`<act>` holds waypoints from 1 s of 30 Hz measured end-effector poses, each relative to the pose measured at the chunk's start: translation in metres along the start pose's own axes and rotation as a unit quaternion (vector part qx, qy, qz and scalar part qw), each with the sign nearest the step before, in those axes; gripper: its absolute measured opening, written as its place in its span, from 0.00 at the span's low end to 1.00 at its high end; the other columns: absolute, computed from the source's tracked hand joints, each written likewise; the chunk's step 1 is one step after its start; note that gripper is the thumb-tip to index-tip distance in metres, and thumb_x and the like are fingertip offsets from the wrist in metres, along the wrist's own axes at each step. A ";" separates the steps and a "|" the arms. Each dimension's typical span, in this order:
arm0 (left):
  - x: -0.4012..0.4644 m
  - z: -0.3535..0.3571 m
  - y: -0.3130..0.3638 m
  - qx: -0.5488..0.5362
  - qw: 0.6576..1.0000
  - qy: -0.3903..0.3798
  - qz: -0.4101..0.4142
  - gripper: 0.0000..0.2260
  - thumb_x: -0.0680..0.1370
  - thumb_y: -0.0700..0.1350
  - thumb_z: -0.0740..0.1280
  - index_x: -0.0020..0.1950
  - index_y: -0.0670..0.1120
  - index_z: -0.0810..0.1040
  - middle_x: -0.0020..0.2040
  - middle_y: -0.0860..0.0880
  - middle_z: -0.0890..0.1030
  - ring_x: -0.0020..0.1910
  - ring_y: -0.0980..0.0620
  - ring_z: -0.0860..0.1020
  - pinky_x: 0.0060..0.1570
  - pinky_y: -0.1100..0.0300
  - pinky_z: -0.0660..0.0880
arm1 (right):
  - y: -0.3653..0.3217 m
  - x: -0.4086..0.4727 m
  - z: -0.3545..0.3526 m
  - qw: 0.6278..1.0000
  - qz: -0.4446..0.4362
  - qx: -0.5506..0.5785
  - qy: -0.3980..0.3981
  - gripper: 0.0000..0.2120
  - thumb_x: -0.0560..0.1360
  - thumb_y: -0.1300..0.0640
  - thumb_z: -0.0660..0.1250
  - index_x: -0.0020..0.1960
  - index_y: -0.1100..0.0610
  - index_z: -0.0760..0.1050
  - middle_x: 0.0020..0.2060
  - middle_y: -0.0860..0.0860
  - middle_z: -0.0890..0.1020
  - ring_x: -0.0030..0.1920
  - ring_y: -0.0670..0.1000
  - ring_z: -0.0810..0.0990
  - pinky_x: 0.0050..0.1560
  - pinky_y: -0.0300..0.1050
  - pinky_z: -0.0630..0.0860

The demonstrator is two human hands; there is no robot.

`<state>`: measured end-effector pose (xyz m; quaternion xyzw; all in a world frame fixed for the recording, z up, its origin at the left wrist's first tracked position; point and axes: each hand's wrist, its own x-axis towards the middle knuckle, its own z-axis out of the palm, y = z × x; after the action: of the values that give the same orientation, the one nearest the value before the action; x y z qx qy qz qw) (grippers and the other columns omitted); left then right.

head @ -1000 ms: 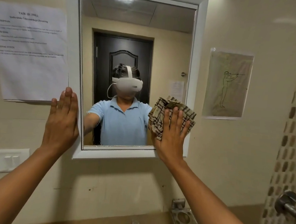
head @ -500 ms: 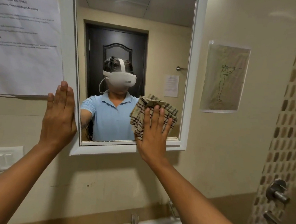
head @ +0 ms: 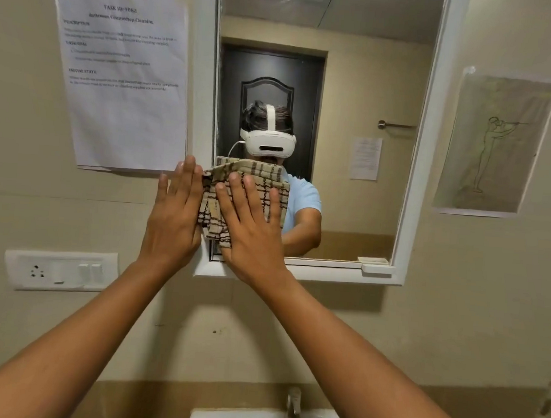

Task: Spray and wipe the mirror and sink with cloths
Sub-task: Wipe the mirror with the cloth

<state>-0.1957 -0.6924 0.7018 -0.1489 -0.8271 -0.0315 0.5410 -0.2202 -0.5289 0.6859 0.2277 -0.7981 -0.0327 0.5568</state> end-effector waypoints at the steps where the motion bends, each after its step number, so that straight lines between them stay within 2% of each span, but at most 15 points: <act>1: -0.005 0.001 -0.002 -0.004 1.000 -0.003 -0.004 0.37 0.70 0.38 0.51 0.80 0.38 0.47 0.81 0.39 0.47 0.80 0.42 0.46 0.78 0.42 0.48 | -0.002 -0.003 0.002 1.000 -0.005 0.002 0.002 0.42 0.74 0.44 0.64 0.81 0.54 0.49 0.81 0.54 0.50 0.81 0.55 0.45 0.77 0.64 0.42; 6: -0.037 0.014 0.002 -0.037 0.999 -0.013 -0.028 0.37 0.70 0.39 0.51 0.80 0.38 0.45 0.81 0.39 0.45 0.80 0.42 0.46 0.78 0.43 0.44 | -0.005 -0.032 0.010 0.998 -0.061 0.010 -0.007 0.37 0.77 0.48 0.62 0.81 0.54 0.51 0.81 0.54 0.52 0.81 0.55 0.47 0.77 0.65 0.46; 9: -0.051 0.022 0.006 -0.047 0.998 -0.012 -0.032 0.31 0.79 0.45 0.49 0.80 0.39 0.45 0.81 0.40 0.44 0.80 0.43 0.46 0.78 0.44 0.43 | 0.006 -0.044 0.010 0.995 -0.101 0.005 -0.012 0.33 0.79 0.47 0.58 0.81 0.54 0.52 0.80 0.54 0.53 0.81 0.55 0.48 0.77 0.64 0.46; 11: -0.054 0.025 0.010 -0.049 0.998 -0.006 -0.037 0.28 0.83 0.50 0.44 0.80 0.39 0.45 0.81 0.40 0.44 0.81 0.43 0.46 0.78 0.44 0.43 | 0.017 -0.052 0.008 0.993 -0.117 0.003 -0.017 0.32 0.80 0.45 0.57 0.81 0.53 0.53 0.80 0.53 0.54 0.81 0.55 0.48 0.77 0.63 0.45; 16: -0.055 0.028 0.008 -0.028 0.998 -0.008 -0.048 0.29 0.81 0.43 0.49 0.80 0.40 0.43 0.81 0.41 0.43 0.81 0.43 0.45 0.78 0.45 0.42 | 0.054 -0.086 0.004 0.994 -0.101 0.002 -0.027 0.31 0.80 0.45 0.58 0.80 0.53 0.56 0.80 0.53 0.56 0.80 0.54 0.50 0.77 0.64 0.49; 21: -0.055 0.031 0.010 -0.029 0.998 -0.006 -0.050 0.28 0.82 0.46 0.47 0.80 0.41 0.42 0.81 0.42 0.42 0.80 0.43 0.46 0.78 0.48 0.40 | 0.106 -0.107 -0.010 0.993 -0.115 -0.004 -0.038 0.31 0.79 0.49 0.62 0.80 0.52 0.57 0.80 0.53 0.58 0.80 0.54 0.51 0.77 0.64 0.51; 27: -0.053 0.038 0.009 -0.039 0.998 0.008 -0.047 0.28 0.81 0.44 0.47 0.80 0.40 0.43 0.81 0.43 0.42 0.81 0.44 0.45 0.78 0.49 0.39 | 0.158 -0.090 -0.032 0.999 -0.022 -0.005 -0.036 0.33 0.79 0.46 0.58 0.80 0.52 0.51 0.80 0.55 0.53 0.80 0.56 0.47 0.77 0.65 0.44; 30: -0.053 0.040 0.011 -0.043 0.998 0.010 -0.046 0.28 0.82 0.44 0.47 0.80 0.39 0.43 0.81 0.42 0.43 0.80 0.43 0.45 0.78 0.49 0.39 | 0.175 -0.087 -0.039 0.998 0.048 0.016 -0.022 0.36 0.78 0.49 0.63 0.81 0.53 0.52 0.80 0.56 0.51 0.80 0.55 0.44 0.77 0.62 0.38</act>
<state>-0.2081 -0.6844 0.6366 -0.1337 -0.8257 -0.0930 0.5402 -0.2182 -0.3300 0.6784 0.1969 -0.8208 0.0018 0.5362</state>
